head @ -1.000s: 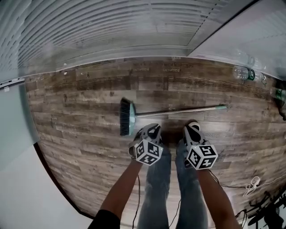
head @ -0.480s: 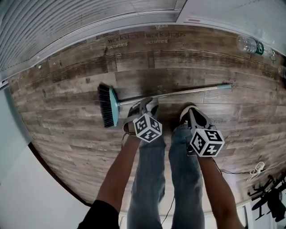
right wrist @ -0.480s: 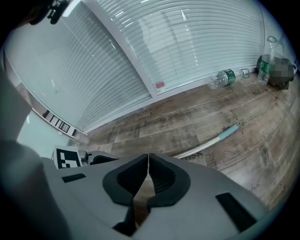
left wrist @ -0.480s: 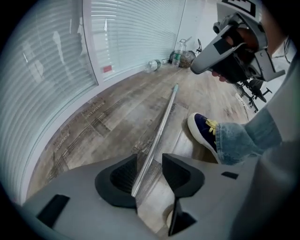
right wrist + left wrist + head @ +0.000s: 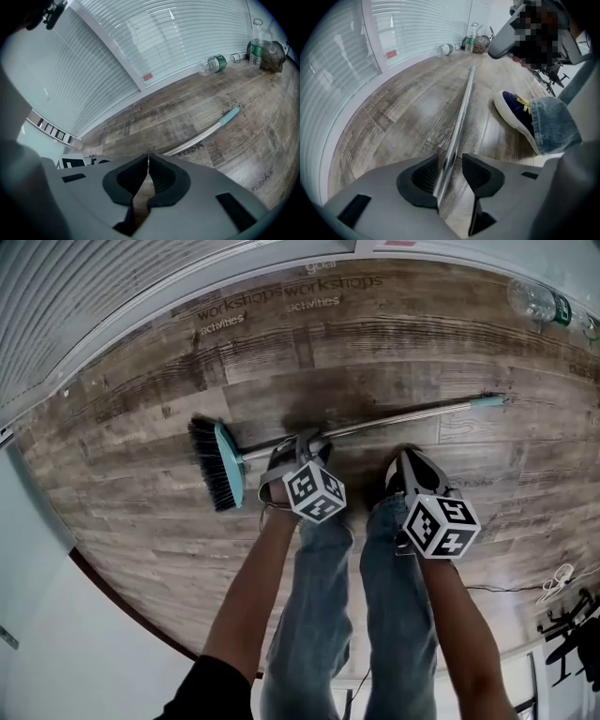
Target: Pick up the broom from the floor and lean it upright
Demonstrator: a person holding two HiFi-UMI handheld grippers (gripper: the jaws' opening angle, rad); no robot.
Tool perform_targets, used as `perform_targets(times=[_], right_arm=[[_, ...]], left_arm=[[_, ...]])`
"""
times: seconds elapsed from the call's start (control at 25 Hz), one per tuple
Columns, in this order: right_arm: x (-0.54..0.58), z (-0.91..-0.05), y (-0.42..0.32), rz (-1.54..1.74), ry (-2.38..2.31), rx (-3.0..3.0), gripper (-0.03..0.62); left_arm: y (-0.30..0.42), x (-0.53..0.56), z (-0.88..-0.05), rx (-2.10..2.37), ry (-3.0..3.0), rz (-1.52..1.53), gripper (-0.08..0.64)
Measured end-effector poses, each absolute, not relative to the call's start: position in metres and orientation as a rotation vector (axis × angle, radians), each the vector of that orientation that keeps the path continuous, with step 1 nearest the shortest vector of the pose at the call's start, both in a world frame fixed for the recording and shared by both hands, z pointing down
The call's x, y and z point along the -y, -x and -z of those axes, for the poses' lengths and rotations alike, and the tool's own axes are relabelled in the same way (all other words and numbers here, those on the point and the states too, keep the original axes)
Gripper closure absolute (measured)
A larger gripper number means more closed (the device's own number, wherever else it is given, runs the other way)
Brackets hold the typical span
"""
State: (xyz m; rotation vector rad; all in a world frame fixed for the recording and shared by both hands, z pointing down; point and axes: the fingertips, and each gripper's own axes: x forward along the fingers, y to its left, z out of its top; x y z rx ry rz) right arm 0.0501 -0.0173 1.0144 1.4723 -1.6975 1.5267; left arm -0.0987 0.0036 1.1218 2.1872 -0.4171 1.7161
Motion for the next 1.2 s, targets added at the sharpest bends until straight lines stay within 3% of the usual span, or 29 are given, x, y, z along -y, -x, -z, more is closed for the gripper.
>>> perform_targets(times=[0.8,0.88,1.2], right_arm=[[0.007,-1.033,-0.06,-1.61,-1.533,1.595,0.572],[0.005,-1.035,-0.059,-1.607,-1.513,1.592,0.572],[0.015,-1.026,-0.073,-1.644,-1.582,1.569,0.571]], left_arm=[[0.075,-0.003,-1.143,0.313,-2.19,-1.805,0.399],[0.076,-0.001,-1.142,0.316,-2.185,-1.804,0.44],[0.086,0.011,-1.124,0.336,-2.248,-1.835,0.462]])
